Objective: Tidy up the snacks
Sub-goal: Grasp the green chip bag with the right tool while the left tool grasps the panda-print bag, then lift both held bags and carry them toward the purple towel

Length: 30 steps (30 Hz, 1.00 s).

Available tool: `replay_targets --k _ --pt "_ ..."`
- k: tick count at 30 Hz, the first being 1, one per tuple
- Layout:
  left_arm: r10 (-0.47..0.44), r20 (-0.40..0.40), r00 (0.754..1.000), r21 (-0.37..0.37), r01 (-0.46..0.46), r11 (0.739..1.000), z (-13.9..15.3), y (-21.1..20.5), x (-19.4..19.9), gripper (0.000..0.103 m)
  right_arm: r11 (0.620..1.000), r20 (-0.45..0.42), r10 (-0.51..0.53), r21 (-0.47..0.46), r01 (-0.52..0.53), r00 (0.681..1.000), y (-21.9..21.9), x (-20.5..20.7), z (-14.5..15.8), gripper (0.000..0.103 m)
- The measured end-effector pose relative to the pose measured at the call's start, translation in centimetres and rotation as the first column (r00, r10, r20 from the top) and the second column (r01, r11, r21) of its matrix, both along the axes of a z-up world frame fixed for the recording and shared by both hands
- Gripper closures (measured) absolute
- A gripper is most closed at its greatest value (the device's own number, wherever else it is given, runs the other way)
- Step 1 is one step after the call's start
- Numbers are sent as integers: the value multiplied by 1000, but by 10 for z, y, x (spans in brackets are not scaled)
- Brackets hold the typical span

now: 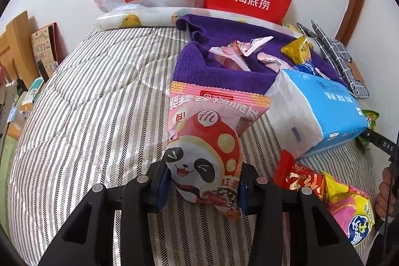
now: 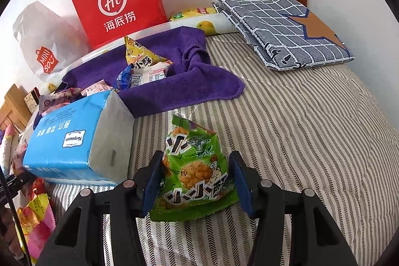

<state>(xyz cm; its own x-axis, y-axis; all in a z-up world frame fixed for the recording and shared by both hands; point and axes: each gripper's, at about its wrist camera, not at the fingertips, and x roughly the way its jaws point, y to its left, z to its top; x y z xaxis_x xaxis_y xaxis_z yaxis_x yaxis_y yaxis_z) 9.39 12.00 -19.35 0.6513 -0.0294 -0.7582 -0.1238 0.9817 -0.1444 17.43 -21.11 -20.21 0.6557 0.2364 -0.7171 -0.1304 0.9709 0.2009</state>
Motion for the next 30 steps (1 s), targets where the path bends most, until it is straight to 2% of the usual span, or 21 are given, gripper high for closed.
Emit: replay_targets --k 9,14,25,30 --pt "-6 17 1000 -47 7 999 4 3 -7 62 1000 46 -11 16 10 999 -4 -7 7 53" --pt "-10 31 999 -56 11 998 17 7 -14 62 1000 64 7 -1 -7 998 4 -15 15 53" --pt "-53 76 996 -46 56 997 47 -4 -17 62 998 171 56 -24 -53 984 16 -36 60 53" --pt "-87 83 993 -45 91 995 53 -17 -14 62 997 190 75 -22 -72 979 21 -46 68 53"
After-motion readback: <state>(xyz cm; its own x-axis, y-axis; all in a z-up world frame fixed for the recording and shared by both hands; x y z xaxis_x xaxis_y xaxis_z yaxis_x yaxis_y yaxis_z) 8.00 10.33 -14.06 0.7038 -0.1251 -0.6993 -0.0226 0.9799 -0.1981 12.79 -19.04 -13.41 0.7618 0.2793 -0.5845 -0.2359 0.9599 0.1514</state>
